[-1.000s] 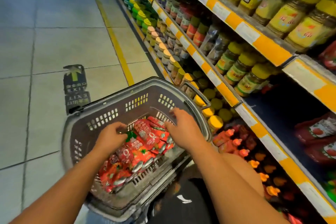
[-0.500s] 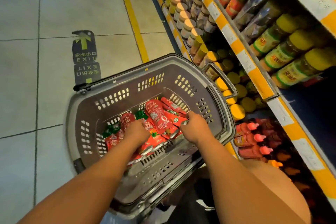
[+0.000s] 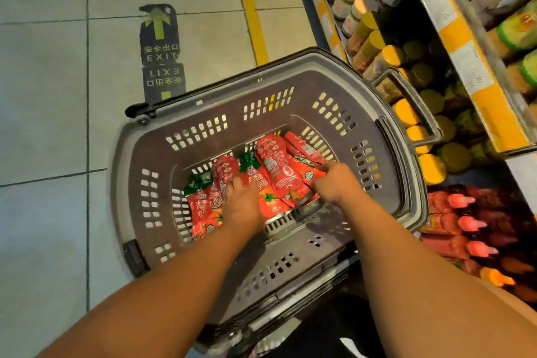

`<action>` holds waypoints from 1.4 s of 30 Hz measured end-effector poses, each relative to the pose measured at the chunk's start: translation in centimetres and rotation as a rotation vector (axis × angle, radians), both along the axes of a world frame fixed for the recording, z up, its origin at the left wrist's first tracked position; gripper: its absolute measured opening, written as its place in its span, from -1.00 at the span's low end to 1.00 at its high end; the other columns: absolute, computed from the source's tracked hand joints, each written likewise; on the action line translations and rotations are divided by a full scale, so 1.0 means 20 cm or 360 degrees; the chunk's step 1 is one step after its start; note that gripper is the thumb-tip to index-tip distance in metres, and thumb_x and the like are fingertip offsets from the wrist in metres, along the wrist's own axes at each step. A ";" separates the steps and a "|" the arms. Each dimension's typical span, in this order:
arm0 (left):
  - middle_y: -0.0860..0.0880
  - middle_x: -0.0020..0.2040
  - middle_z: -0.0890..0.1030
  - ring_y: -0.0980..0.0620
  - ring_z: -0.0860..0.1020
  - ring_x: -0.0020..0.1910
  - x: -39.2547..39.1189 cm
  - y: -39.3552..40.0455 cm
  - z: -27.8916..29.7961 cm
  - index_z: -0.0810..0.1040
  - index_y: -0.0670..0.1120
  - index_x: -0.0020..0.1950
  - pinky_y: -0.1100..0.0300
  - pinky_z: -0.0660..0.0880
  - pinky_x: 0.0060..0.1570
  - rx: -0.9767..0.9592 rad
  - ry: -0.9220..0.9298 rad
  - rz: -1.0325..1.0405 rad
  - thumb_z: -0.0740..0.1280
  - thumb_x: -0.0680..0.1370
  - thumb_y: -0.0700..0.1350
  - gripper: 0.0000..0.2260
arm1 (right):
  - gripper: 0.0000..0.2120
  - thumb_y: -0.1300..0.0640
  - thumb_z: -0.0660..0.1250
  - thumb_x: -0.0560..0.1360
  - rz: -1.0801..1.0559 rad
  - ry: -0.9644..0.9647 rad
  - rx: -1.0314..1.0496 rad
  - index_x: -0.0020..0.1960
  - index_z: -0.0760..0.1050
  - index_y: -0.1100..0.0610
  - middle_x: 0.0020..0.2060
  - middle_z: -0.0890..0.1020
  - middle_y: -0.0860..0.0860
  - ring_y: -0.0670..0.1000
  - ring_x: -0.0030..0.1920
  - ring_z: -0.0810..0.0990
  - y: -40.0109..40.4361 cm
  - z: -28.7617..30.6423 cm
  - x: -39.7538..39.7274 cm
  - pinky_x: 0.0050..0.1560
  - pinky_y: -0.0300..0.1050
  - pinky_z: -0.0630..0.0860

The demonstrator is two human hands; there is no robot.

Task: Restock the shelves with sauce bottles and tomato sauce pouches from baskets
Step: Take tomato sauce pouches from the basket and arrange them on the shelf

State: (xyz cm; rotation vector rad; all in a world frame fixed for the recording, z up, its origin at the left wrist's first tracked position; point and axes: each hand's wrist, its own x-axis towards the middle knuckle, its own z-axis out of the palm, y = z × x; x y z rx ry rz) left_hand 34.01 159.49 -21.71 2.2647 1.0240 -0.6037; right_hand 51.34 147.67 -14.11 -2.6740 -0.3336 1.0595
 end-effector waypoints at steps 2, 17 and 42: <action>-0.15 0.63 -0.04 -0.29 0.13 0.55 0.00 0.01 -0.02 0.31 0.06 0.47 -0.26 0.40 0.41 -0.0022 0.0004 0.0039 0.54 0.44 0.09 -0.32 | -0.66 0.15 0.33 0.40 -0.0041 0.0032 -0.0002 0.17 0.60 0.08 0.00 0.65 0.15 0.18 -0.13 0.65 -0.01 -0.01 0.04 -0.20 -0.08 0.52; -0.23 0.59 0.17 -0.37 0.16 0.56 -0.05 0.00 -0.03 0.31 -0.03 0.50 -0.27 0.31 0.49 0.0152 -0.0107 -0.0310 0.54 0.49 0.07 -0.32 | -0.71 -0.02 0.27 0.54 0.0325 0.0059 -0.0370 0.16 0.58 0.11 0.13 0.58 0.14 0.21 0.21 0.54 0.04 -0.16 0.15 0.28 0.05 0.40; -0.13 0.28 0.33 -0.25 0.52 0.15 -0.03 0.05 0.11 0.31 0.09 0.15 -0.11 0.54 0.19 -0.0195 0.0061 0.0319 0.47 0.49 0.06 -0.61 | -0.68 0.36 0.39 0.46 0.0136 -0.0497 0.0259 0.18 0.54 0.14 0.16 0.45 0.06 0.21 0.01 0.59 0.12 -0.01 0.09 0.02 0.11 0.60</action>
